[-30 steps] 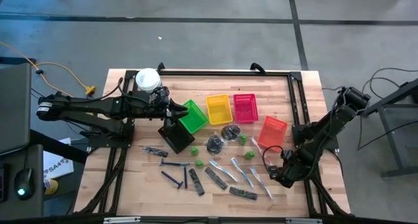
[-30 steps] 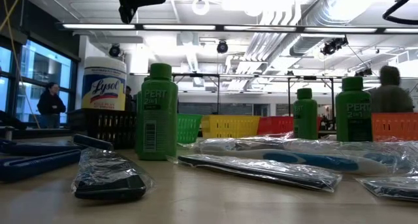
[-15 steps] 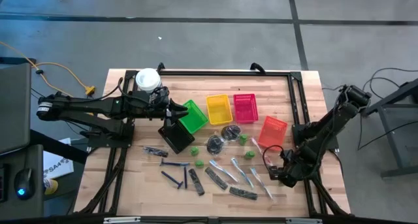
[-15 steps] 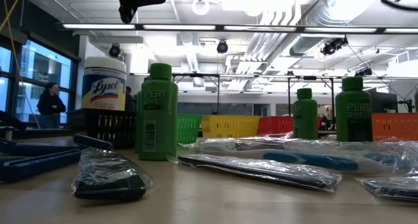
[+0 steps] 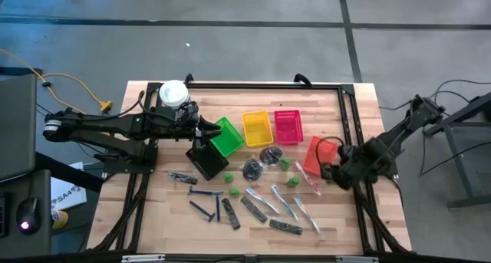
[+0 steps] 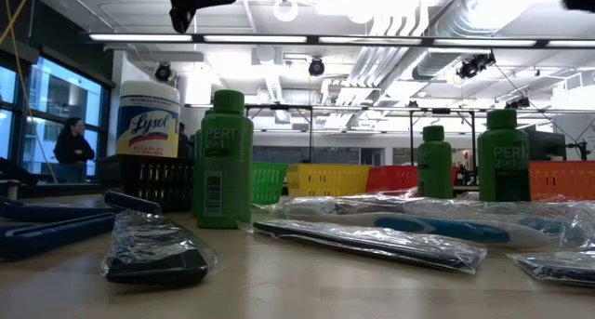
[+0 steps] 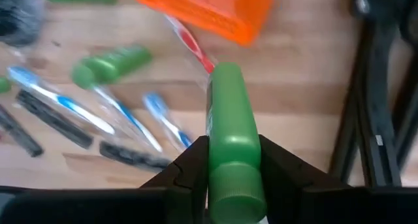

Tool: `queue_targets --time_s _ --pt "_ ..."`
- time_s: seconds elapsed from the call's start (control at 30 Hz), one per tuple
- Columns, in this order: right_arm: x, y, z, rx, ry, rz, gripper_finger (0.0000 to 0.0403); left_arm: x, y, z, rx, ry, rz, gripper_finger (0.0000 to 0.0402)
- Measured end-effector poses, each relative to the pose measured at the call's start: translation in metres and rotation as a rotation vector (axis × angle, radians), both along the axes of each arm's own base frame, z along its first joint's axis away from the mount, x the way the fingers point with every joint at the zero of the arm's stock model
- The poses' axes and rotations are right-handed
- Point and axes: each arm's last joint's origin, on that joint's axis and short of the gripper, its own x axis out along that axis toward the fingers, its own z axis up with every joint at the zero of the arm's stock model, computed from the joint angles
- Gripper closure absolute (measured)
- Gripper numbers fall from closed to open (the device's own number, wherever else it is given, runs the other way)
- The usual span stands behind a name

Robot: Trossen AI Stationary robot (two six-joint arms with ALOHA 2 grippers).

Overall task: Pick & Place Travel size toiletries
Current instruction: Put the green shampoo into the orange bin

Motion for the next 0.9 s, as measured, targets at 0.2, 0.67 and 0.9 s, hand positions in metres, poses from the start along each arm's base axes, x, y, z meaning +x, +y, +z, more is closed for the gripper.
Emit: queue_targets --time_s 0.2,0.67,0.9 --pt "0.016 -0.037 0.000 -0.106 -0.020 0.226 0.0306 0.000 0.000 0.000 0.000 0.000 0.000 0.0316" --pt "0.052 -0.116 -0.027 -0.179 0.173 0.716 0.0305 0.000 0.000 0.000 0.000 0.002 0.000 0.0316" --pt "0.071 -0.134 -0.054 -0.120 0.304 0.987 0.0305 0.000 0.000 0.000 0.000 0.002 0.000 0.0316"
